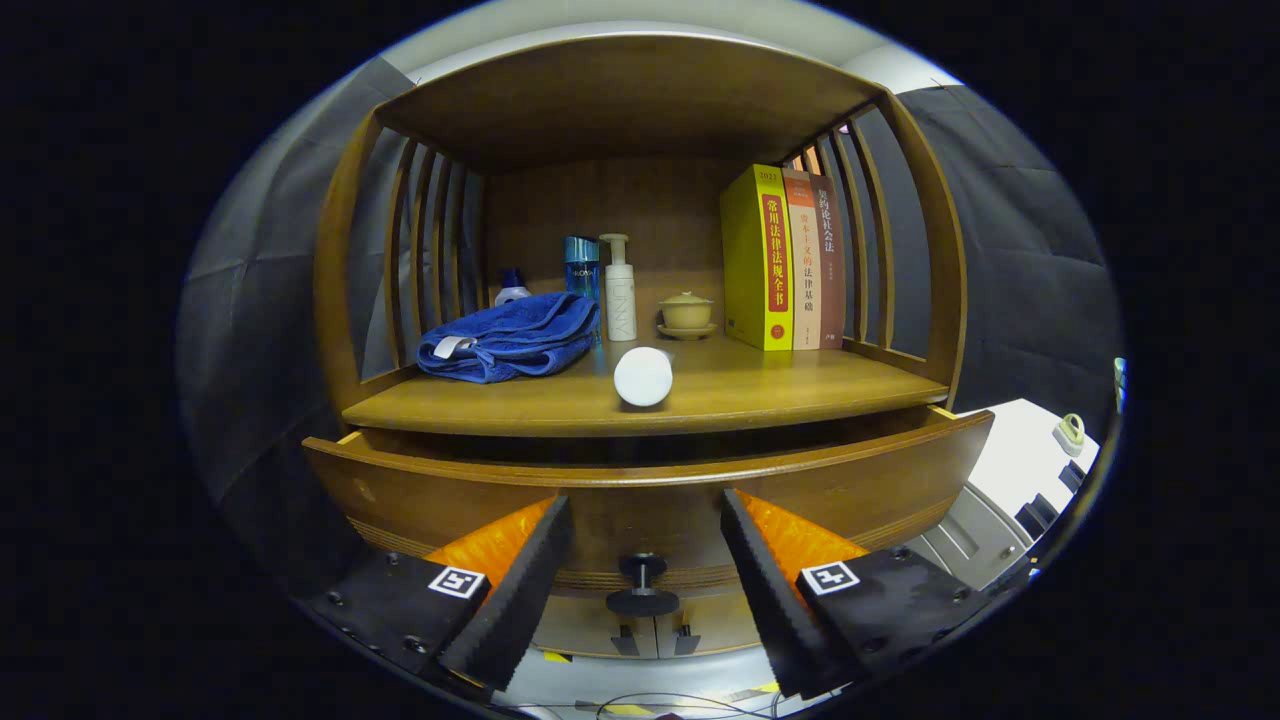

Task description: Pull open the drawer, take out the items inside it, and place them on the countertop above the cabinet.

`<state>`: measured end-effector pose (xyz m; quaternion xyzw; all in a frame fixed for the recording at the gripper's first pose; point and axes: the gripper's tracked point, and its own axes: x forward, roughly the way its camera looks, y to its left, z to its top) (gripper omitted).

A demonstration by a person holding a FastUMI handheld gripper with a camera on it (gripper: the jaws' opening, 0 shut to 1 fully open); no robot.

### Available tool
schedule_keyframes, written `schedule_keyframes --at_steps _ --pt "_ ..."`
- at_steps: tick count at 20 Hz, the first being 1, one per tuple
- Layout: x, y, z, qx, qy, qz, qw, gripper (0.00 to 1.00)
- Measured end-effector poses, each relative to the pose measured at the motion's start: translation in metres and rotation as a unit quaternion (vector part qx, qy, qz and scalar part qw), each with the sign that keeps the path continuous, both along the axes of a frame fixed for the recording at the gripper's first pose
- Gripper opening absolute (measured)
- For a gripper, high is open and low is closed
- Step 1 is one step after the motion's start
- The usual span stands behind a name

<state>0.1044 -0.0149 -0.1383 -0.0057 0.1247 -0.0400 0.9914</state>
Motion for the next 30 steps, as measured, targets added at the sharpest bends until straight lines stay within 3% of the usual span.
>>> schedule_keyframes --at_steps 10,15,18,30 --pt "0.036 -0.003 -0.003 0.001 0.002 0.000 1.000 0.99" --pt "0.036 -0.004 -0.005 0.003 0.006 0.004 1.000 0.99" --pt "0.023 -0.002 0.015 0.019 -0.014 0.011 1.000 1.00" --pt "-0.081 -0.023 0.121 -0.019 -0.097 -0.004 0.995 0.99"
